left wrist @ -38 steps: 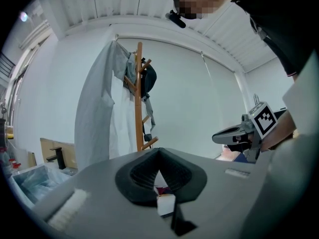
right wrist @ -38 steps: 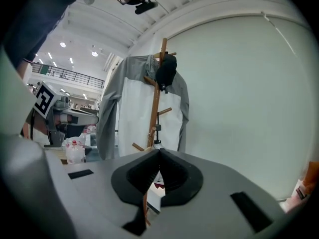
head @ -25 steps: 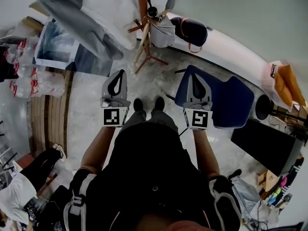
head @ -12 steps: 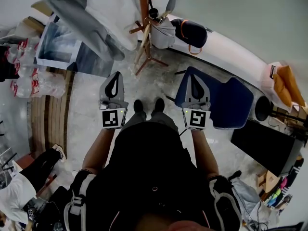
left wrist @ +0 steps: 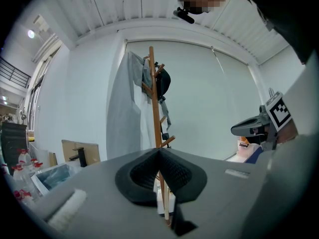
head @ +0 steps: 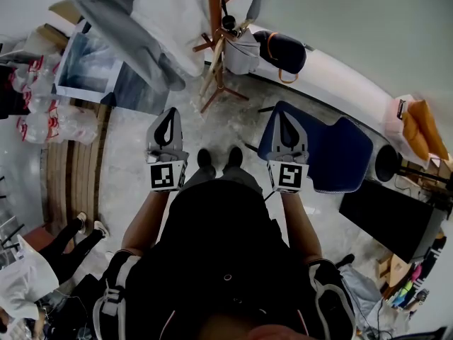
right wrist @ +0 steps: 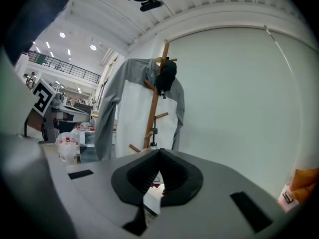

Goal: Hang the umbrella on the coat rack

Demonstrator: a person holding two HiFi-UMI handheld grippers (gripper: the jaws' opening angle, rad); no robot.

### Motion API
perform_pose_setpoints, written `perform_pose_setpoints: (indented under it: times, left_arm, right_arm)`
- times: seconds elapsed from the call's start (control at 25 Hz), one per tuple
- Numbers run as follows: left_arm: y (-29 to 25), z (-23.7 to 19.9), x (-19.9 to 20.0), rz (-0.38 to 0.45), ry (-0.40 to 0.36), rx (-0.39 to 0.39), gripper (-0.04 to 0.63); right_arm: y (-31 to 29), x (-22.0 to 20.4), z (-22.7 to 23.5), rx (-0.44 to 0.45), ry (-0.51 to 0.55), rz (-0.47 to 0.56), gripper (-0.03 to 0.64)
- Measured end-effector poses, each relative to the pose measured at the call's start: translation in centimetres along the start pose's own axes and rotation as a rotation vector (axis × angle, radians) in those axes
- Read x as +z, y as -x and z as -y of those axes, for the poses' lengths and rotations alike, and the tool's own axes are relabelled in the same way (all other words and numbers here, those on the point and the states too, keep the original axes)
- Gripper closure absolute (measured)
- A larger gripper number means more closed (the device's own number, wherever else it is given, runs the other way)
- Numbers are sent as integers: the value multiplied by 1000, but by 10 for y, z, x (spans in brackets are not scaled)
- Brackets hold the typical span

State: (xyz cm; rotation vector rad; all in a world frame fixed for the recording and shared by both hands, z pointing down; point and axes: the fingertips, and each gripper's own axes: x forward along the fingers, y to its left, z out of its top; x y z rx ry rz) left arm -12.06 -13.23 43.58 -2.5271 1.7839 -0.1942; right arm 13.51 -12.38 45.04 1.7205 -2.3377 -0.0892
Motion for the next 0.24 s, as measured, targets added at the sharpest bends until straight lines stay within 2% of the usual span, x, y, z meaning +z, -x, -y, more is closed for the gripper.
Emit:
perform_pose_setpoints:
  times: [0.08,0.24]
  left_arm:
    - [-1,0,6,18,16,6,595]
    - [0,-2,1,-4,-2,5,595]
  right_arm:
    - [-1,1,0,4,1,-2,617]
    - [-5,3,-3,15,-1,1,617]
